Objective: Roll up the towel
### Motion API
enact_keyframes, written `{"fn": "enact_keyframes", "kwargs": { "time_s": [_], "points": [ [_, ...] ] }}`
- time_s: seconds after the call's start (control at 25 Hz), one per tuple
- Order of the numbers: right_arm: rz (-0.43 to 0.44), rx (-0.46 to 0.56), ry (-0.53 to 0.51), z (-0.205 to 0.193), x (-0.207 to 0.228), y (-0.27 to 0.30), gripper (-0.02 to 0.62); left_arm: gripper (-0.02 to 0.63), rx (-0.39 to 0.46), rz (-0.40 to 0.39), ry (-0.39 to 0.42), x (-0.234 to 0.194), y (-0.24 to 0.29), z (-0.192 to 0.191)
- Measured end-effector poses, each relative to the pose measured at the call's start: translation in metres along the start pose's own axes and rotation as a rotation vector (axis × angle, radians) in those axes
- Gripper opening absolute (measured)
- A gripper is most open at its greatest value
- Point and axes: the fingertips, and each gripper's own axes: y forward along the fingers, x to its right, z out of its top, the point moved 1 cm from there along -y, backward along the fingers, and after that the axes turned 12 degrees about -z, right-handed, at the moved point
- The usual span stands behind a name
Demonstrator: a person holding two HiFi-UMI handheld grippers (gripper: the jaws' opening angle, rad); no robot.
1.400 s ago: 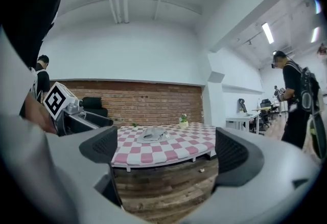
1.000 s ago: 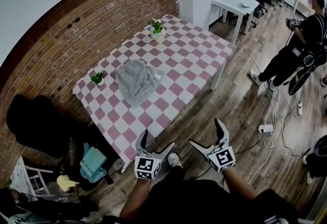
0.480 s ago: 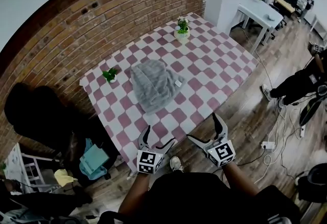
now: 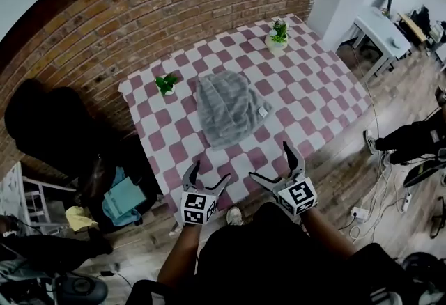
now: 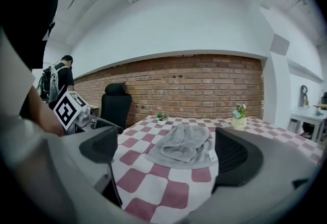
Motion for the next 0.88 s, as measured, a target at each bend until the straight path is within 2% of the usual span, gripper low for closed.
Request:
{"fn": "enact_keyframes", "kwargs": {
  "time_s": [0.36, 0.6, 0.88],
  "points": [
    [0.177, -0.05, 0.039, -0.014, 0.002, 0.051, 0.568, 0.427, -0.054, 0.088, -0.212, -0.027, 0.032, -0.026],
    [0.273, -0.031, -0.025, -0.018, 0.027, 0.078, 0.568, 0.396, -0.028, 0.153, -0.46, -0.052, 0.068, -0.039],
    [0.338, -0.041, -0.025, -0.024, 0.07, 0.094, 0.568, 0.36, -0.06, 0.265, -0.658, -0.075, 0.1, -0.055]
  ]
}}
